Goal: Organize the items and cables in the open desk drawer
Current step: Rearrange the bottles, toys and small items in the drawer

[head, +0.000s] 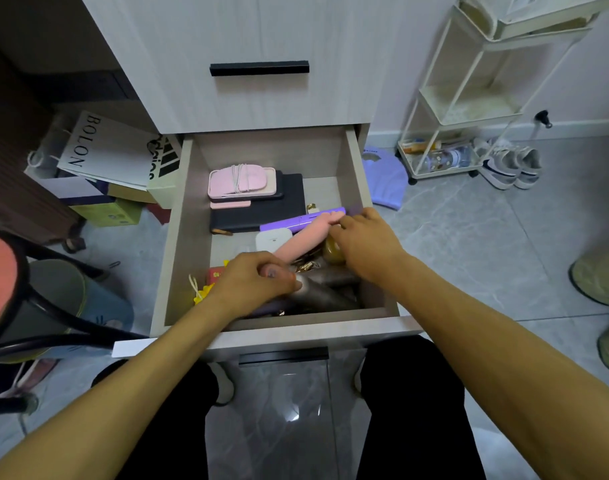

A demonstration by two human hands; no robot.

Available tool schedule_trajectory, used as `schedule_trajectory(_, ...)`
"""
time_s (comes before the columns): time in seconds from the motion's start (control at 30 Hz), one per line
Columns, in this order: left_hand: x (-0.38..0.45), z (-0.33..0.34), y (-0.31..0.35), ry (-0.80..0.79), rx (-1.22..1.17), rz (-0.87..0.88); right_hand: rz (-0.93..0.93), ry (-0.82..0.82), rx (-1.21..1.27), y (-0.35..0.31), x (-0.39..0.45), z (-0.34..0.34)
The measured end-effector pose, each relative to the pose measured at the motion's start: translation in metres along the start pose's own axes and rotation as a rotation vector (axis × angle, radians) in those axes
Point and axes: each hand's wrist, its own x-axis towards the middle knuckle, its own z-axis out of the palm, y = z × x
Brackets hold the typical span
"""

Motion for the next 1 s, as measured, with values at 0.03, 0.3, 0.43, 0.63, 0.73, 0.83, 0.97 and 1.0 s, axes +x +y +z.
schedule_trajectory(0.03, 0.000, -0.001, -0.002, 0.009, -0.068, -0.010, 0.014, 0.010, 0.046, -0.001, 0.000, 0.002)
schedule_trajectory(0.3, 0.007, -0.024, -0.020, -0.217, 0.158, -0.042, 0.182, 0.296, 0.633, -0.015, -0.026, -0.003)
schedule_trajectory(0.43, 0.010, -0.023, -0.011, -0.040, 0.154, 0.077, 0.255, 0.384, 0.975, -0.018, -0.026, -0.006)
schedule_trajectory(0.63, 0.026, -0.018, 0.022, -0.012, 0.306, 0.371, 0.343, 0.387, 1.437, -0.016, -0.021, -0.031)
schedule_trajectory(0.73, 0.039, -0.015, 0.033, -0.033, 0.341, 0.402, 0.376, 0.399, 1.532, -0.010, -0.016, -0.041)
schedule_trajectory(0.83, 0.048, -0.015, 0.038, -0.040, 0.132, 0.293, 0.425, 0.398, 1.660, 0.001, -0.008, -0.046)
schedule_trajectory(0.97, 0.051, -0.021, 0.039, -0.095, -0.481, -0.039, 0.485, 0.426, 1.330, 0.023, 0.011, -0.035)
schedule_trajectory(1.0, 0.053, -0.024, 0.039, -0.140, -0.613, -0.150, 0.467, 0.399, 1.187, 0.027, 0.016, -0.029)
